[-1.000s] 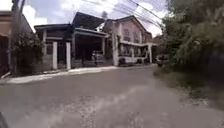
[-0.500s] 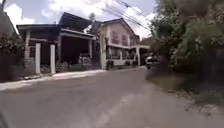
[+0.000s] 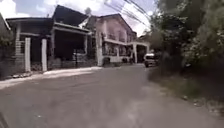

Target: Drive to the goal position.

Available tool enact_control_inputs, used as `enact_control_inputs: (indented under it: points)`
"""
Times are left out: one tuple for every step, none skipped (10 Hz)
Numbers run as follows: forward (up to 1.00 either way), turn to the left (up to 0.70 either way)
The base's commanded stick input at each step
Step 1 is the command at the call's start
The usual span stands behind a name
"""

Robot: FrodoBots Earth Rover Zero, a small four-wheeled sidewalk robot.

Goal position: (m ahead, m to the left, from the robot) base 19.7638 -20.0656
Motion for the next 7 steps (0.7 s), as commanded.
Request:
enact_control_inputs:
  points:
    - [0.25,0.0]
    - [0.35,0.0]
    - [0.9,0.0]
    - [0.85,0.0]
    - [0.85,0.0]
    - [0.85,0.0]
    - [0.85,0.0]
